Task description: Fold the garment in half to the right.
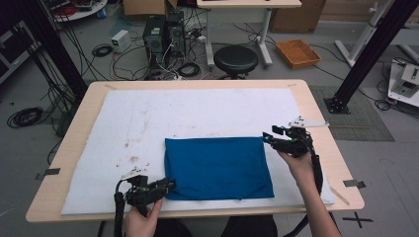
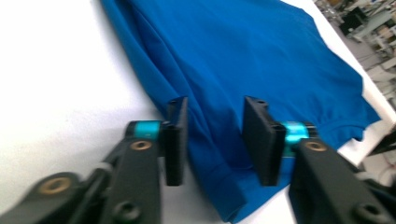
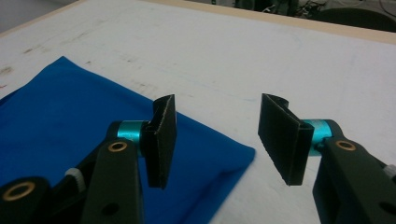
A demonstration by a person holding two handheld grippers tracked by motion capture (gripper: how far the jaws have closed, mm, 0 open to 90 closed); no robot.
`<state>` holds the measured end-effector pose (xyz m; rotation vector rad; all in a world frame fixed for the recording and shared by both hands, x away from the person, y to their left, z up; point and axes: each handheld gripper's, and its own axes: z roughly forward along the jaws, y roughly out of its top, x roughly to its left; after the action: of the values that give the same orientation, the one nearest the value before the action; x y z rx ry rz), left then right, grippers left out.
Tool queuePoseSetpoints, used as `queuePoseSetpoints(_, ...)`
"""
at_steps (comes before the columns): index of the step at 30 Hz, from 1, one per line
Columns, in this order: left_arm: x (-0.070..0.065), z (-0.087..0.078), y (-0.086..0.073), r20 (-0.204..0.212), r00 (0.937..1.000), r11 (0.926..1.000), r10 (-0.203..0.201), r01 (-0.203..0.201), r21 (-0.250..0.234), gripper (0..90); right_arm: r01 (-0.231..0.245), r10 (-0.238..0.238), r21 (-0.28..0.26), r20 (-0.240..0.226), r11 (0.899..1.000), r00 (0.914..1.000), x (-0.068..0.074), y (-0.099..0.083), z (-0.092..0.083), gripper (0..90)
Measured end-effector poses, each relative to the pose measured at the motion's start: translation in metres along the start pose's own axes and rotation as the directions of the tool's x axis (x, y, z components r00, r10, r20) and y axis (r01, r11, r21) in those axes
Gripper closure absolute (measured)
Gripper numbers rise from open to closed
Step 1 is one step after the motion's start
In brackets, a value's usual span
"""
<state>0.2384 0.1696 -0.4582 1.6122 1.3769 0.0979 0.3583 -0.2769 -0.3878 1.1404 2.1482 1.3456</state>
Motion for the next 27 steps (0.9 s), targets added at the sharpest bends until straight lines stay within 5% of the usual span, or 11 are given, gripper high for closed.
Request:
queuePoseSetpoints(12, -0.006, 0.003, -0.002, -0.050, 0.9980, 0.9992, 0.039, -0.039, -0.007, 73.3, 0.093, -0.088, 0.044, -0.111, 0.995, 0.9899, 0.072, 0.026, 0.067, 45.7)
queuePoseSetpoints(19, -0.006, 0.004, -0.002, -0.070, 0.9965, 0.9988, 0.047, -0.048, -0.012, 79.3, 0.075, -0.055, 0.087, -0.208, 0.993, 0.9765, 0.113, 0.050, 0.122, 58.5)
queuePoseSetpoints(27, -0.004, 0.004, -0.003, -0.063, 0.9965, 0.9984, 0.054, -0.055, -0.016, 80.5, 0.182, -0.130, 0.197, -0.249, 0.963, 0.9597, 0.169, 0.067, 0.196, 64.7)
